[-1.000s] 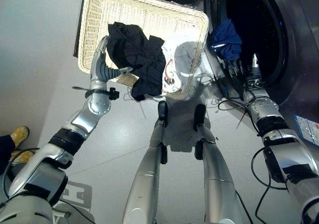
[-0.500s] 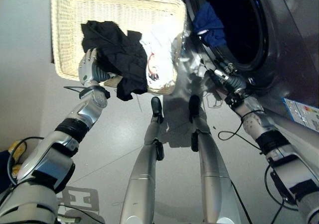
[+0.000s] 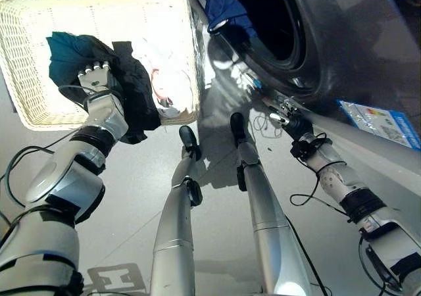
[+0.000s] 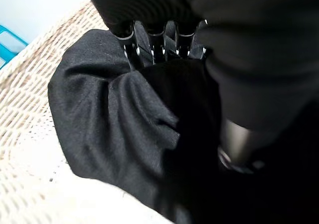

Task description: Put the clothes into the washing machine.

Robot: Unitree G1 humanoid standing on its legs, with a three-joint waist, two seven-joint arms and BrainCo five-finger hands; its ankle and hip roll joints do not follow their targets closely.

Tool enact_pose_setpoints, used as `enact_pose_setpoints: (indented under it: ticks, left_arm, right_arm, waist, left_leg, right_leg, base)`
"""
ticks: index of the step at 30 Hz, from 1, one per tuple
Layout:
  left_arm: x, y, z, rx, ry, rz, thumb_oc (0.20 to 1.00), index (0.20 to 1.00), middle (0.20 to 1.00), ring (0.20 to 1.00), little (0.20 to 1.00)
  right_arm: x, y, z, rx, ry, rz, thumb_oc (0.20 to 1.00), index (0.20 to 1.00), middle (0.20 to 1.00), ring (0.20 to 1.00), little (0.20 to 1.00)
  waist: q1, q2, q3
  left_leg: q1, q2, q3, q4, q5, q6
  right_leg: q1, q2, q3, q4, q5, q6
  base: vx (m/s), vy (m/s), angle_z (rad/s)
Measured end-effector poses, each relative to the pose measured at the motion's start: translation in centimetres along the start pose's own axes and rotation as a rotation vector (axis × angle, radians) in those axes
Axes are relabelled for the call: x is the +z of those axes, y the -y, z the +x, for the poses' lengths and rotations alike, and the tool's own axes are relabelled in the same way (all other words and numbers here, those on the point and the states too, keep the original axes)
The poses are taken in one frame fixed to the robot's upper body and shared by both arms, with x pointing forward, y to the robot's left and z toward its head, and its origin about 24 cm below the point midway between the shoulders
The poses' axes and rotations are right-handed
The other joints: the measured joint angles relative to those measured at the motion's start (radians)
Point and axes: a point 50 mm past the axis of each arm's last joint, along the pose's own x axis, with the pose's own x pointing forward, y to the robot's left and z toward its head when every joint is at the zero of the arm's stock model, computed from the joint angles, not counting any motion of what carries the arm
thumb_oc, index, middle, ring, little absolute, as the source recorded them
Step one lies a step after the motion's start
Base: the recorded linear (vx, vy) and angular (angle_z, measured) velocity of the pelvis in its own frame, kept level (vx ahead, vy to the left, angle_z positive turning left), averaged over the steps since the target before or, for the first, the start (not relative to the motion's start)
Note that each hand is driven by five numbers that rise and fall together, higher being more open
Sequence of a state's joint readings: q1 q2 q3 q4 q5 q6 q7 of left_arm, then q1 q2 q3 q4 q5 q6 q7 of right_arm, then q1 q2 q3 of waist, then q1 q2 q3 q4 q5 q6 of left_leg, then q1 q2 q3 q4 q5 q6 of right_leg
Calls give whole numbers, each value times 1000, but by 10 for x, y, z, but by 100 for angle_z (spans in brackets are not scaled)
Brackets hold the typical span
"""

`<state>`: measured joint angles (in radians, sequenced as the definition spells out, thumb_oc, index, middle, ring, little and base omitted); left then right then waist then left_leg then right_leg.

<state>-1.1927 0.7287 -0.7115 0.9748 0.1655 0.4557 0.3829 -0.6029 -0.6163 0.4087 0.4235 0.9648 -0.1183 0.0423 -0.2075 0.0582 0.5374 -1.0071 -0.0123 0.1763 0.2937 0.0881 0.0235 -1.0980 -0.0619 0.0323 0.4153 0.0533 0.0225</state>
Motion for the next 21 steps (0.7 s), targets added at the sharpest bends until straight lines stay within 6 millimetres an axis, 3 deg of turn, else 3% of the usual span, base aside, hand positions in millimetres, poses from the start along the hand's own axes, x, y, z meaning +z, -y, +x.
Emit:
enact_pose_setpoints:
  ticks: [6, 16, 19, 21]
  left_arm:
    - [-13, -17, 9, 66, -73, -399, 200, 200, 200, 200, 200]
    - [-25, -5, 1, 173, -65, -458, 200, 200, 200, 200, 200]
    - [-28, -1, -7, 231, -41, -526, 200, 200, 200, 200, 200]
    - [-23, -6, -12, 290, 14, -625, 200, 200, 200, 200, 200]
  right_arm:
    - [-1, -20, 4, 61, 23, 33, 1000, 1000, 1000, 1000, 1000]
    - [-9, -35, -1, 127, 10, 24, 1000, 1000, 1000, 1000, 1000]
    - [-16, -39, -9, 157, 2, -24, 1000, 1000, 1000, 1000, 1000]
    - [-19, -47, -13, 192, 7, -75, 1000, 1000, 1000, 1000, 1000]
  waist:
    - [-14, -54, -2]
    - [-19, -73, -2]
    - [-1, -73, -3]
    - [17, -72, -4]
  left_leg:
    - [-3, 7, -4, 11, -1, -1]
    - [47, 10, -31, 13, -1, -3]
    - [90, 14, -45, -15, 5, -6]
    - [117, 9, -71, -62, 38, -16]
  right_leg:
    - [3, 6, -2, 2, 1, -1]
    - [78, 9, -28, -21, 5, -4]
    - [120, 9, -41, -31, 3, -5]
    - [141, 10, -46, -34, -3, -8]
  base:
    - [-16, 15, 0]
    - [-39, -34, 3]
    - [-88, -154, 10]
    - [-82, -183, 29]
